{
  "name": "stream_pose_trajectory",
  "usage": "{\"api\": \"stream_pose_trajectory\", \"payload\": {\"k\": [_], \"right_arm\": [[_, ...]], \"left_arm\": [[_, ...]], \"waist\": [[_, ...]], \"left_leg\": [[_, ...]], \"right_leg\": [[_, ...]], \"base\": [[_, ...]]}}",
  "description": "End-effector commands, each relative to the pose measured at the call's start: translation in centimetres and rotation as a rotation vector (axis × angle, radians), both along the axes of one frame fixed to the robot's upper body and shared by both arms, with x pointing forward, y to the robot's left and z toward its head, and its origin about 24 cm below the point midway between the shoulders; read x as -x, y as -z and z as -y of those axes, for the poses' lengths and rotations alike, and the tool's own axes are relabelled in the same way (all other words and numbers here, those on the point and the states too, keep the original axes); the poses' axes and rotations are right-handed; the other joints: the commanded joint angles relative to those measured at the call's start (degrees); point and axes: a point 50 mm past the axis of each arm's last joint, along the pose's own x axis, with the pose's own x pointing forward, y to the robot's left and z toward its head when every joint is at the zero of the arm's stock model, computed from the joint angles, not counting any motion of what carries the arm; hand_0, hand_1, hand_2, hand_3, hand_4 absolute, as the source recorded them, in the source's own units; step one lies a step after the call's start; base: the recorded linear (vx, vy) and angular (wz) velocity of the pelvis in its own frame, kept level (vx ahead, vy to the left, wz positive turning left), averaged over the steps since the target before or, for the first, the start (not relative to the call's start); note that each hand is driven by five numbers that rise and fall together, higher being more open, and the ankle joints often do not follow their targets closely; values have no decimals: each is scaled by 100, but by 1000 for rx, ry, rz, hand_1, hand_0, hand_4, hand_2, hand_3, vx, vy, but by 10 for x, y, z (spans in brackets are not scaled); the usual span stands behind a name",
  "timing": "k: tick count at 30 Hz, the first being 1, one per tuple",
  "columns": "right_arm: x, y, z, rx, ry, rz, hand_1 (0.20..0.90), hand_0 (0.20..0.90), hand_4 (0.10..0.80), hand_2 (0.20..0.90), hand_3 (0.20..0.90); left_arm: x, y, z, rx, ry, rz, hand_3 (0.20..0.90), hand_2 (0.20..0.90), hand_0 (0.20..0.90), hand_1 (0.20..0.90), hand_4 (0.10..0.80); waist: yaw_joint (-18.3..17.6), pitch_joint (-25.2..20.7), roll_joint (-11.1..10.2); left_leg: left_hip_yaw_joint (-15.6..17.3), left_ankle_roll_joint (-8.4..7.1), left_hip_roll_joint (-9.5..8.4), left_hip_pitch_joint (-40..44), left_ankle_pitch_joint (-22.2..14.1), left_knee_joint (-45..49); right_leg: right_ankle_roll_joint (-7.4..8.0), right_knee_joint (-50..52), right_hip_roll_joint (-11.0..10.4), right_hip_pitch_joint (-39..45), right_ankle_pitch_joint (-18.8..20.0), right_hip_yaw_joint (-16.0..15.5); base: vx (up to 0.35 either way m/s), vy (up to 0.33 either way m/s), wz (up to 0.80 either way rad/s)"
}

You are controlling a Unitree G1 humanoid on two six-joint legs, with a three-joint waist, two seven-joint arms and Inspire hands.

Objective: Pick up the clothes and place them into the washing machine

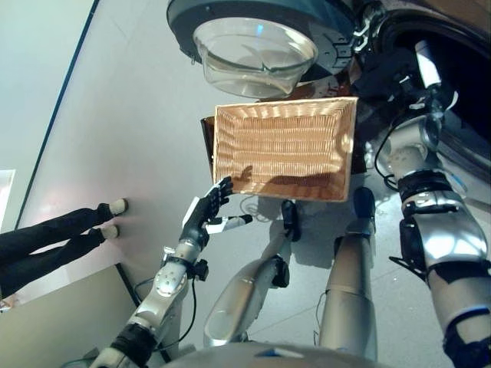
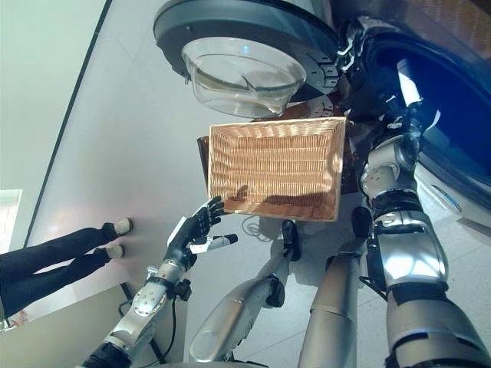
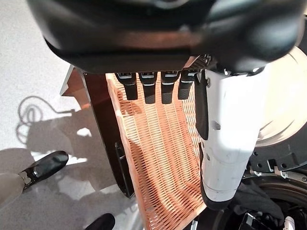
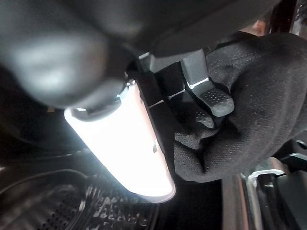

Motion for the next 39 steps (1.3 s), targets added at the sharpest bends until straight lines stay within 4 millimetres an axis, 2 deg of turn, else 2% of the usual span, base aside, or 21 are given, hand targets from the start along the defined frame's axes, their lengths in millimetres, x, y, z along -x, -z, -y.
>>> {"api": "stream_pose_trajectory", "payload": {"k": [1,2,6,14,22,26,27,29,33,38,39], "right_arm": [[9,-75,-9,110,-11,302,200,200,300,200,200],[9,-75,-9,109,-11,302,200,200,300,200,200],[27,-83,24,-39,122,407,200,200,300,200,200],[59,-90,85,-113,339,390,200,200,300,200,200],[99,-111,129,-176,521,430,200,200,300,200,200],[112,-121,138,-195,572,465,200,200,300,200,200],[121,-129,141,-223,591,521,200,200,300,200,200],[126,-134,142,-242,609,558,200,200,300,200,200],[128,-139,138,-281,621,620,200,200,300,200,200],[120,-136,131,-284,623,587,200,200,300,200,200],[119,-135,132,-293,631,576,431,431,465,431,431]], "left_arm": [[-8,-21,-19,9,-65,116,900,900,900,900,800],[-8,-20,-19,8,-64,115,900,900,900,900,800],[-6,-19,-18,18,-66,112,900,900,900,900,800],[-2,-18,-20,10,-49,109,900,900,900,900,800],[2,-18,-23,12,-45,102,900,900,900,900,800],[3,-19,-25,15,-49,104,900,900,900,900,800],[4,-19,-26,40,-58,98,900,900,900,900,800],[4,-19,-27,56,-74,95,900,900,900,900,800],[5,-17,-28,77,-94,79,900,900,900,900,800],[5,-15,-30,110,-118,66,900,900,900,900,800],[5,-15,-30,108,-120,64,900,900,900,900,800]], "waist": [[-15,-101,299],[-13,-104,298],[-58,-126,351],[-11,-244,433],[-11,-361,487],[-15,-408,509],[-8,-445,531],[-17,-469,536],[-29,-489,535],[-26,-511,532],[-23,-516,534]], "left_leg": [[107,-537,-22,-71,-363,425],[106,-537,-22,-70,-363,424],[87,-533,-54,-27,-380,416],[71,-544,-62,-3,-371,386],[64,-545,-85,23,-377,360],[64,-551,-87,32,-376,343],[57,-559,-88,31,-368,333],[67,-563,-87,26,-365,324],[68,-557,-96,26,-362,306],[84,-557,-108,24,-363,303],[82,-557,-109,22,-362,304]], "right_leg": [[-359,-390,395,449,-101,-275],[-359,-390,395,450,-101,-276],[-343,-389,375,503,-148,-260],[-318,-398,374,497,-152,-254],[-293,-394,356,511,-171,-243],[-278,-408,350,524,-179,-243],[-280,-401,352,515,-192,-244],[-280,-416,354,514,-195,-237],[-280,-427,372,502,-182,-215],[-285,-432,373,502,-168,-216],[-284,-434,373,505,-169,-213]], "base": [[0,0,0],[0,0,0],[0,0,0],[0,0,0],[1,2,-1],[0,0,0],[0,0,0],[0,0,0],[0,0,0],[0,0,0],[0,0,0]]}}
